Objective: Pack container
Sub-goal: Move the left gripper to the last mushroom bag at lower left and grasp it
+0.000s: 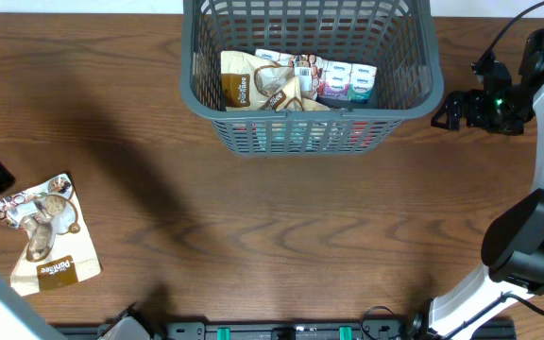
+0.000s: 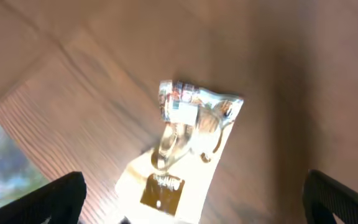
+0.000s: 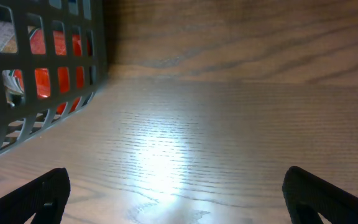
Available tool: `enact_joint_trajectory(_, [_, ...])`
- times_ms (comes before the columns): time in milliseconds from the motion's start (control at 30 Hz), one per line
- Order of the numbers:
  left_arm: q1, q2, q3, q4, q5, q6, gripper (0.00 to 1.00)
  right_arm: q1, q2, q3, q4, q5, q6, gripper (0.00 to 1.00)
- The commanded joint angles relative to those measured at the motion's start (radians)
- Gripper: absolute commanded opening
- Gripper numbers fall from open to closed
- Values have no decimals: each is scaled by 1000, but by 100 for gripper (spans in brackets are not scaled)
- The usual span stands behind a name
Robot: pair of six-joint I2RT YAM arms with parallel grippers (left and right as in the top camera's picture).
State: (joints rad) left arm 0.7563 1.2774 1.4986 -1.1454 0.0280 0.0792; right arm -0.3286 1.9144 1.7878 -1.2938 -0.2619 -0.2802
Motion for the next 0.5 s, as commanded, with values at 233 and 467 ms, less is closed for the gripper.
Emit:
enact_joint_trajectory(233, [15, 133, -359, 169, 73, 149, 99, 3, -5, -3, 5, -12, -16, 99])
enact_joint_trajectory(467, [15, 226, -375, 207, 65, 190, 99, 3, -5, -3, 3, -11, -16, 99])
